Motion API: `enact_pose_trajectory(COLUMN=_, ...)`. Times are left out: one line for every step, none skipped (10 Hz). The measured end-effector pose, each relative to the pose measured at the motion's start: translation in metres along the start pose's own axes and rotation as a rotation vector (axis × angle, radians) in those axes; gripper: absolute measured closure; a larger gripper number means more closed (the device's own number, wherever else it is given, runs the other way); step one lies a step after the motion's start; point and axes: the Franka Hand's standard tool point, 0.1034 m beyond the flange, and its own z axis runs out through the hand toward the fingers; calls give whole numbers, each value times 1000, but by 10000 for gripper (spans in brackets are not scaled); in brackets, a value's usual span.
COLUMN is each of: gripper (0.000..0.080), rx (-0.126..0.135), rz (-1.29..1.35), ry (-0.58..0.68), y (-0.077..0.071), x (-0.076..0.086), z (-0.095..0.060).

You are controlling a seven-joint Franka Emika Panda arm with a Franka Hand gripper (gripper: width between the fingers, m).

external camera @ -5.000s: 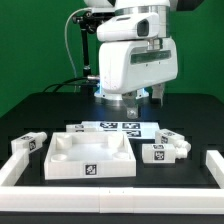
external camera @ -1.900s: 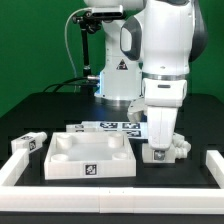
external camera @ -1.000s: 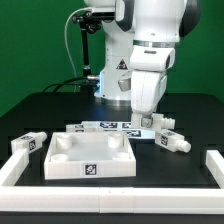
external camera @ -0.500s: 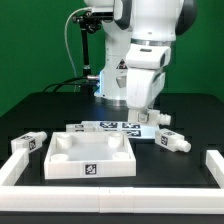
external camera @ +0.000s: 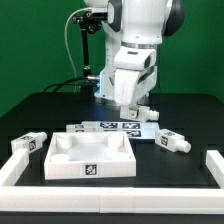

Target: Assemble one leg

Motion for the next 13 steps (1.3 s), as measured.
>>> enact_pose_trajectory(gripper=520, rx=3, rz=0, ry=-1, y=-1, x=0, z=1)
enact_pose_trajectory(gripper=520, rx=7, rz=0, ry=10, y=-5, x=1, z=11)
enact_pose_trajectory(gripper=520, rx=26, rz=2, ry=12, y=-12, x=0, z=25)
enact_pose_trajectory(gripper=520, rx=41, rz=5, ry=10, y=-15, x=-2, z=34)
enact_pose_trajectory(gripper=520, rx=57, rz=10, ry=6, y=-18, x=-4, z=41)
enact_pose_trajectory(gripper=520, rx=66, rz=11, ry=6, y=-21, x=-5, z=46)
enact_pose_trajectory(gripper=520, rx=72, rz=15, ry=5, y=-22, x=-7, z=48)
enact_pose_trajectory(gripper=520, rx=72, rz=15, ry=5, y=-22, x=-7, z=48)
enact_pose_trajectory(gripper=423, rx=72, rz=15, ry=4, y=-22, x=-7, z=48)
enact_pose_trajectory(gripper=242, rx=73, rz=15, ry=4, y=-22, x=-7, z=49)
enact_pose_trajectory(gripper=242, rx=73, rz=15, ry=4, y=-23, x=-7, z=49)
enact_pose_trajectory(gripper=169, rx=79, rz=31, ry=-3, y=-23, x=-7, z=47)
enact_pose_trajectory(gripper=156, rx=101, rz=110, ry=-46, y=-25, x=-4, z=34)
